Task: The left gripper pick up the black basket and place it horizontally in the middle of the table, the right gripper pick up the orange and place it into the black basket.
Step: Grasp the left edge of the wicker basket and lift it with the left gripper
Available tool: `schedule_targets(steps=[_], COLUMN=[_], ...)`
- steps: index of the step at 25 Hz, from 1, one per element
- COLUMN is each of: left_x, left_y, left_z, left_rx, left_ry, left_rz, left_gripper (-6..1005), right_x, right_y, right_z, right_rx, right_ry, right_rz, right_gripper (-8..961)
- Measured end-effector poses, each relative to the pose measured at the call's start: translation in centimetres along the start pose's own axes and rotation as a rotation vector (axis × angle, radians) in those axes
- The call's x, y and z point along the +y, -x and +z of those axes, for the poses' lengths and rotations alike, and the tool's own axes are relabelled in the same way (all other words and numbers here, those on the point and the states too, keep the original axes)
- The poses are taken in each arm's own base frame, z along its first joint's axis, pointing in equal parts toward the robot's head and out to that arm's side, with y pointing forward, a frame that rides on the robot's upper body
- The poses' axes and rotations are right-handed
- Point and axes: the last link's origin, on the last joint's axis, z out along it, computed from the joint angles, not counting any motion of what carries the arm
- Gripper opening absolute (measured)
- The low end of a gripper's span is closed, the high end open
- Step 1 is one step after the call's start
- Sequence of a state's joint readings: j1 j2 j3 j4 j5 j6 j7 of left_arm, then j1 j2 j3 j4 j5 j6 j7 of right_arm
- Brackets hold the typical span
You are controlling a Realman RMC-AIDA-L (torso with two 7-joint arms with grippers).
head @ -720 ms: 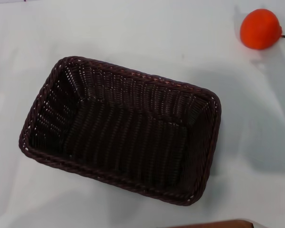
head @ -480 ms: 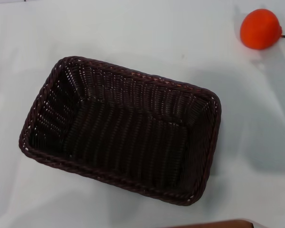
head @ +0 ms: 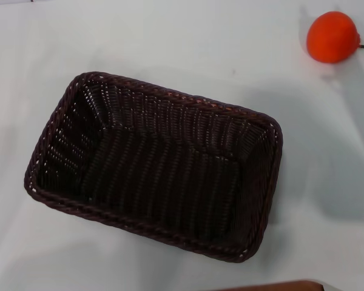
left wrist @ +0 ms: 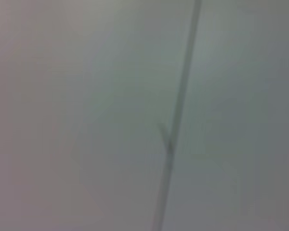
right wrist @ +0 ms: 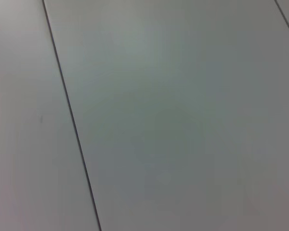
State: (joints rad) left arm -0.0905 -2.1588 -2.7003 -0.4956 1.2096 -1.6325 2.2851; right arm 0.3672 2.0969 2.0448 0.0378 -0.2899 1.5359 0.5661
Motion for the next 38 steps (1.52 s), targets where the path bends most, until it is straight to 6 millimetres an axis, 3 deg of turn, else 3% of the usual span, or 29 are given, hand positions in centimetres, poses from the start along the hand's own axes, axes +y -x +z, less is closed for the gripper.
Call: schedule_targets(steps=[4, 8, 11, 17, 25, 32, 38], left_x=[-1.5, -1.7, -1.1, 2.0, 6.6, 9.8, 10.9], left_y=[-3.3, -6.3, -8.5, -10.5, -10.1, -6.8, -5.2], left_z=[1.4, 2.9, 4.6, 7.9, 11.0, 12.2, 13.0], left_rx=[-0.184, -0.382, -0.563, -0.925, -1.129, -1.303, -1.345], left_ry=[0.124, 0.200, 0.234, 0.238, 0.225, 0.238, 0.241], left_rz=[-0.096, -0.140, -0.144, -0.105, -0.024, 0.036, 0.038], left_gripper=[871, 865, 716, 770, 846, 848, 849], right_x=[0.3, 0.4, 0.4, 0.5, 0.7, 0.7, 0.8], right_y=[-0.1, -0.1, 0.0, 0.1, 0.5, 0.6, 0.5], right_z=[0.0, -0.1, -0.3, -0.6, -0.9, -1.0, -0.8], right_rx=[0.008, 0.004, 0.002, -0.004, -0.030, -0.033, -0.033], right_ry=[0.018, 0.023, 0.028, 0.036, 0.054, 0.057, 0.055], right_rz=[0.001, 0.002, 0.002, 0.005, 0.008, 0.022, 0.021], right_gripper=[790, 790, 791, 791, 790, 790, 791])
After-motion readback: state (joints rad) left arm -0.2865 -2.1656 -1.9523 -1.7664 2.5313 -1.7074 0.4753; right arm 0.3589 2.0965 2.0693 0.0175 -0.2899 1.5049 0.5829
